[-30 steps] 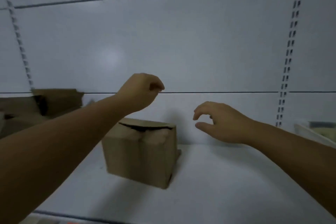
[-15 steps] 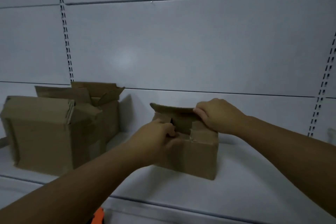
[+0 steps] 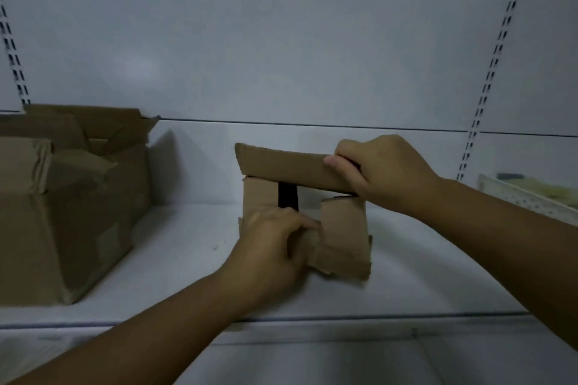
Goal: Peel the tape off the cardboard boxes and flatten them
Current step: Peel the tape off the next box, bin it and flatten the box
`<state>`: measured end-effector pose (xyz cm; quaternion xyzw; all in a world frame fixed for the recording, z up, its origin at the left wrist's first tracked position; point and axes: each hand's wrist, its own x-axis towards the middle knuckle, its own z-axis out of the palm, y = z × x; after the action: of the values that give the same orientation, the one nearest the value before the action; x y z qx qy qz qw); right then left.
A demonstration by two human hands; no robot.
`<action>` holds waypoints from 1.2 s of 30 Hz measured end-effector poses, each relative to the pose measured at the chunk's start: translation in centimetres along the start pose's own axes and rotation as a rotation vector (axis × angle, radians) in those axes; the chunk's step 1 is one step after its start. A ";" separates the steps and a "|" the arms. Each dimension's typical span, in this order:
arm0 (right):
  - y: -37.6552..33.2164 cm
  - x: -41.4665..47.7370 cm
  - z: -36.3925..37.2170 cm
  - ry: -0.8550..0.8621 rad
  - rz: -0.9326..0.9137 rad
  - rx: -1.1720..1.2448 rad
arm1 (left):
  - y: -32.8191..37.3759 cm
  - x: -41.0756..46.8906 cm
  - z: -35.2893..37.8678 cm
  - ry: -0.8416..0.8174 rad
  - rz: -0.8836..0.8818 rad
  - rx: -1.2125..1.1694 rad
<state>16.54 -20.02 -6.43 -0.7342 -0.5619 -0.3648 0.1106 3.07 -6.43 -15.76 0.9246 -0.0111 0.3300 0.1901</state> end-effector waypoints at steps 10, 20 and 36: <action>-1.1 -1.1 4.0 -0.053 0.300 0.558 | -1.2 -4.1 0.4 -0.233 -0.362 -0.542; -1.9 0.2 5.8 -0.137 0.406 0.713 | -2.7 -3.0 -1.5 -0.232 0.157 0.230; -8.5 -0.2 12.0 -0.524 -0.152 0.285 | -7.1 -3.1 -8.2 0.292 -0.297 -0.101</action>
<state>13.79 -10.39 -17.10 -0.7363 -0.6700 -0.0877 0.0363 -3.30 2.76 -14.27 0.8477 0.1363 0.4281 0.2822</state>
